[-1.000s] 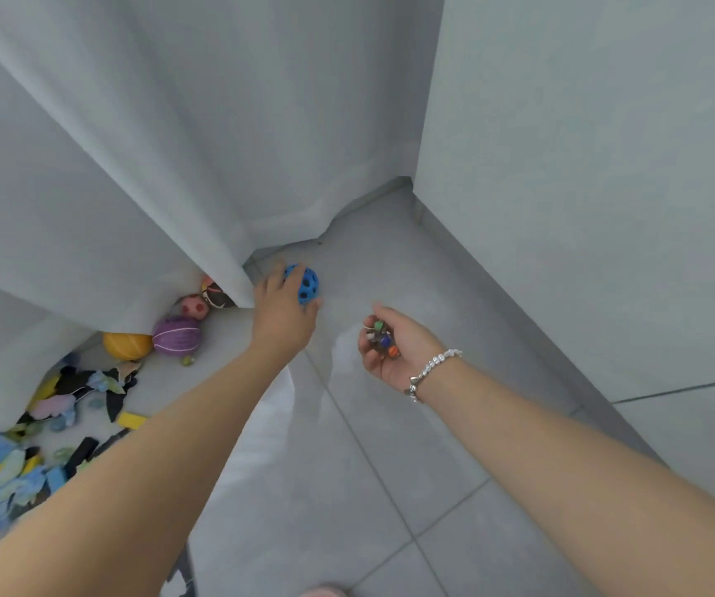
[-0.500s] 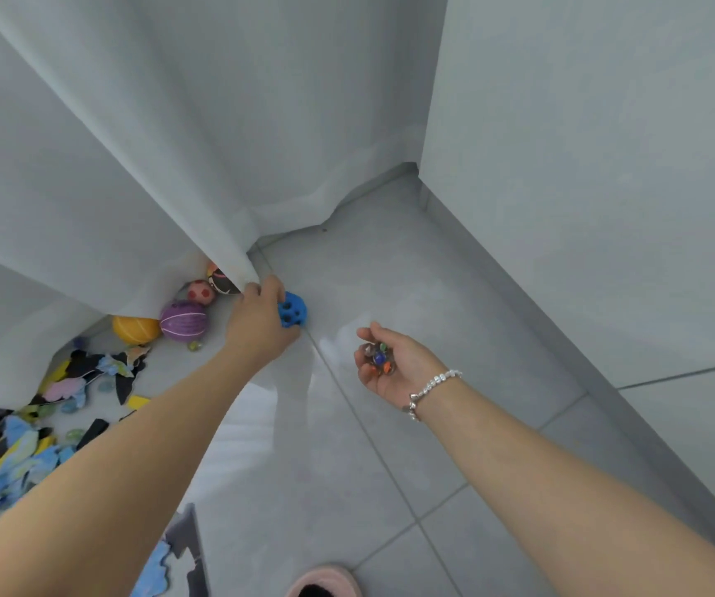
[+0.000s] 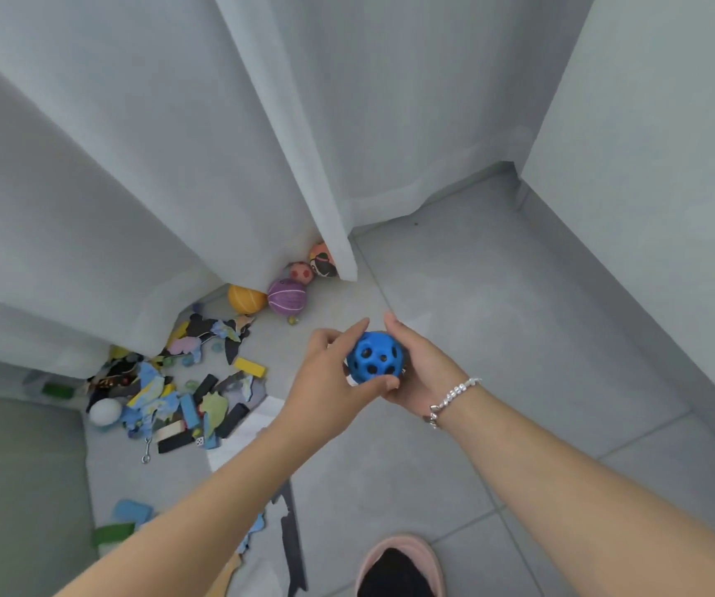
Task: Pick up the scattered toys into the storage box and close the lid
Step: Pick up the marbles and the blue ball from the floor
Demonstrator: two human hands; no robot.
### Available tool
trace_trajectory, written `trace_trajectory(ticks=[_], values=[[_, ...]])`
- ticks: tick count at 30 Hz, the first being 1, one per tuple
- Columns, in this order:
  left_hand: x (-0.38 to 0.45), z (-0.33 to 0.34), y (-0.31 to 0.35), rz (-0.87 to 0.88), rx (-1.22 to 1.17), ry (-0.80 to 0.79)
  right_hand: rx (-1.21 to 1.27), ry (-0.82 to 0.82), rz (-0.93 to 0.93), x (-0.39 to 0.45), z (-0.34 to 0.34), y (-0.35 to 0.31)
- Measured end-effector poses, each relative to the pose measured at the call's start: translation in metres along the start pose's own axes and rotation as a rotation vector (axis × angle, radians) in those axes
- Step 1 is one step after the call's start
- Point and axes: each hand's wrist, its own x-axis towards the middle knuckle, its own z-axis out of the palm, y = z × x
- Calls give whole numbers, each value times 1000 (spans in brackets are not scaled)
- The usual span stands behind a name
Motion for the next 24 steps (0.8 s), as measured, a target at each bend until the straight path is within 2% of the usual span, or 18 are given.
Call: trace_trajectory(ticks=[6,10,13,15,16,17,19,20,22,24], values=[[12,3,-9,-11,4,-16,-262,7,-99,4,5,-3],[15,0,-18,-6,-64,24,-403,95,-156,11,19,-2],[17,-8,-24,6,-145,-51,-378,113,-174,19,21,-2],[25,-18,-31,-73,-371,-126,-266,153,-134,24,20,-3],[33,-23,-39,-121,-425,-87,-197,181,-114,26,20,-3],[44,-26,-50,-157,-386,17,-144,202,-103,29,19,-3],[69,-31,-75,-192,-137,269,-117,217,-92,34,15,-5],[82,-32,-84,-177,-12,344,-116,222,-95,37,13,-7],[104,-29,-98,-133,186,361,-113,225,-116,41,10,-11],[120,-27,-105,-139,332,277,-114,227,-134,46,7,-14]])
